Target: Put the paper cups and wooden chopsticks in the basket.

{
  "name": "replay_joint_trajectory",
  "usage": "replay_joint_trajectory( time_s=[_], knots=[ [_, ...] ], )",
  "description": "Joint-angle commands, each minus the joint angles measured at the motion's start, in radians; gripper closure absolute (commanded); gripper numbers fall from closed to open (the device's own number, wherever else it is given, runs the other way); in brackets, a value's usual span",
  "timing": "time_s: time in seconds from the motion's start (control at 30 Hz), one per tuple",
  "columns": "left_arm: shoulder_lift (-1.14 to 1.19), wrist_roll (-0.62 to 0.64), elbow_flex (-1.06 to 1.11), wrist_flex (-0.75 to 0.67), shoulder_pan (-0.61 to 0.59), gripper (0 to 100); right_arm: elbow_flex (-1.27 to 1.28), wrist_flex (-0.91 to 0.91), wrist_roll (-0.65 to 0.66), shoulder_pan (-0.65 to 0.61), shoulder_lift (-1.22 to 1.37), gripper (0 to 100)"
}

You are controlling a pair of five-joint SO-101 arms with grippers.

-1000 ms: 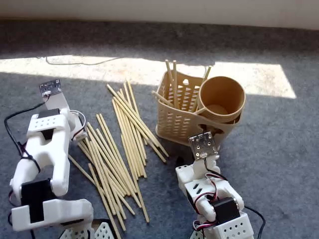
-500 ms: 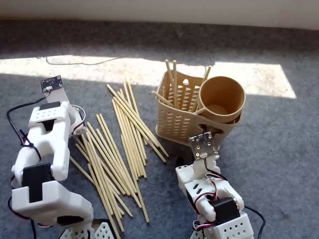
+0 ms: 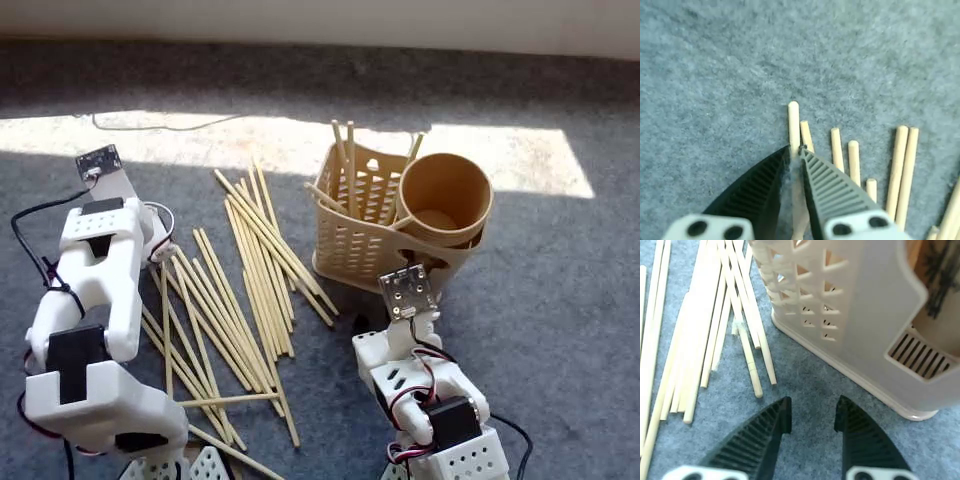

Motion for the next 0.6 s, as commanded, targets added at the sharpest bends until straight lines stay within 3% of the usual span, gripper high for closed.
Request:
replay_joint_trajectory(
  time_s=[0.0, 0.17, 0.57],
  knots=[
    [-0.018, 0.015, -0.077, -0.008, 0.035, 99, 0.131, 0.007, -0.002, -0.007, 0.001, 84.6],
    [-0.018, 0.017, -0.143, 0.037, 0.036, 99, 0.131, 0.007, -0.002, -0.007, 0.001, 84.6],
    [-0.019, 0.012, -0.538, 0.399, 0.031, 99, 0.131, 0.007, -0.002, -0.004, 0.001, 84.6]
  ],
)
